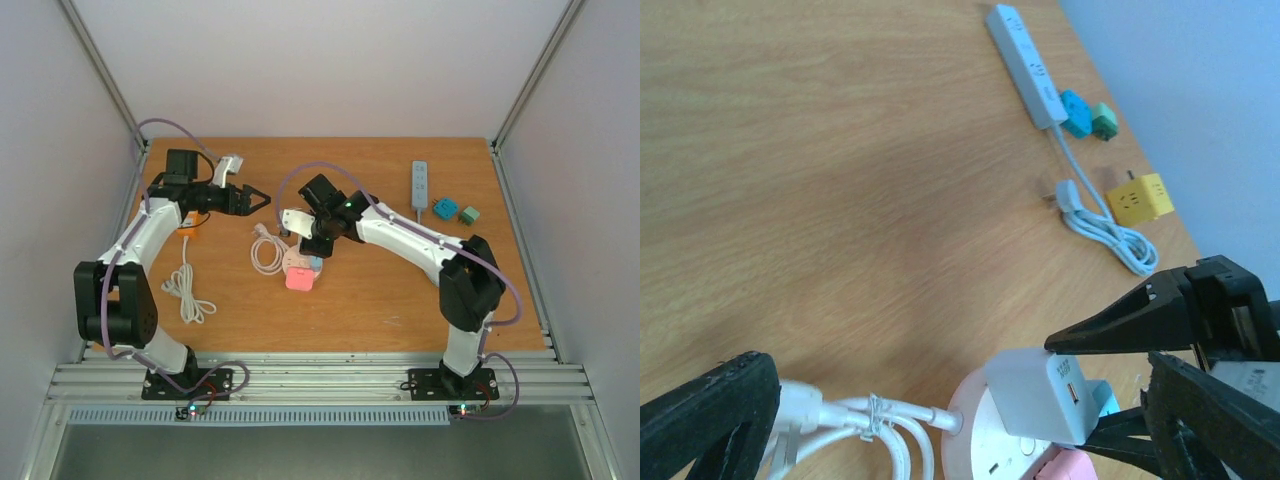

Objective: Pull the plug off the socket
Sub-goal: Pick up the socket from the center of the board.

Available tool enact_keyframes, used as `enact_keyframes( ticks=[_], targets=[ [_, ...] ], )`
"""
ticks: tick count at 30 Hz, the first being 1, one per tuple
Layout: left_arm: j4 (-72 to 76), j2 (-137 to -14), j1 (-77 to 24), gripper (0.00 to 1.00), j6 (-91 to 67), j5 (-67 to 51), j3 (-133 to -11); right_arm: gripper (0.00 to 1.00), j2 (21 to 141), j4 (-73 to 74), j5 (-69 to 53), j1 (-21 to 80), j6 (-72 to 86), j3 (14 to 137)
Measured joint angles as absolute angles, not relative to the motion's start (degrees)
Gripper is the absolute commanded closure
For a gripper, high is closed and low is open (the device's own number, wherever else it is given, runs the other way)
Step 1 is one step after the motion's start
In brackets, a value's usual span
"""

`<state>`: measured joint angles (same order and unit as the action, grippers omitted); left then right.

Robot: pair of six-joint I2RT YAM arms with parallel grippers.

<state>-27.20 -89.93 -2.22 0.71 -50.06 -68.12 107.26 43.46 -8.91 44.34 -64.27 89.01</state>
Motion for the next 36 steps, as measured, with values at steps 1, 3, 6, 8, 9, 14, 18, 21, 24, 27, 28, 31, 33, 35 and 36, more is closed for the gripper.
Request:
enact_keyframes(
  ticks=[1,3,6,8,9,14,18,21,24,27,28,31,33,35,36],
  targets=[
    [-27.8,-89.8,-2.2,0.01,1.5,-50.9,-68.9,0.83,105.9,42.8,-8.8,44.4,-65.5,88.1],
    [-29.0,-89.8,-2.2,0.01,2.7,-52.2,-70.2,0.83,103.0,41.4,-8.4,44.4,-67.8,86.3],
    [-31.5,-89.9,-2.2,0.01,4.4,-54.0,-71.8,0.83,98.8,39.3,-7.2,44.6,-71.2,83.3],
    [-32.6,-90.2,-2.3,0.00,5.1,-55.2,-72.5,0.83,96.6,38.4,-6.4,44.8,-73.1,81.7],
    [-33.3,-90.3,-2.5,0.01,5.5,-56.0,-72.8,0.83,95.8,38.1,-6.0,44.9,-73.7,81.2],
    [-38.0,-92.2,-5.2,0.01,8.9,-57.3,-74.1,0.83,92.8,36.9,-4.7,45.6,-76.3,79.7],
    [-42.9,-95.0,-8.6,0.01,12.4,-57.7,-76.8,0.83,91.1,36.0,-3.7,46.8,-77.9,78.7],
    [-46.7,-97.4,-9.8,0.01,14.9,-58.2,-79.6,0.83,90.0,35.4,-3.3,47.8,-78.7,77.8],
    [-49.7,-99.2,-9.8,0.03,17.3,-58.5,-81.6,0.83,89.3,35.2,-3.0,48.4,-79.0,77.3],
    [-52.5,-100.8,-9.8,0.05,19.6,-59.2,-83.0,0.82,88.8,35.1,-2.8,48.6,-79.1,77.2],
    [-53.6,-101.6,-9.8,0.06,20.5,-59.5,-83.6,0.82,88.6,35.1,-2.6,48.6,-79.2,77.1],
    [-57.0,-104.0,-9.9,0.08,23.6,-60.7,-85.0,0.82,87.7,35.1,-2.1,48.6,-79.3,76.9],
    [-59.2,-105.6,-10.1,0.09,25.5,-61.3,-85.7,0.82,87.2,35.1,-1.9,48.6,-79.4,76.9],
    [-60.8,-106.7,-10.5,0.10,27.0,-61.6,-85.8,0.82,86.8,35.1,-1.8,48.6,-79.4,76.9],
    [-62.0,-107.4,-10.9,0.11,28.0,-61.7,-85.8,0.82,86.6,35.1,-1.7,48.6,-79.4,76.9]
  ],
)
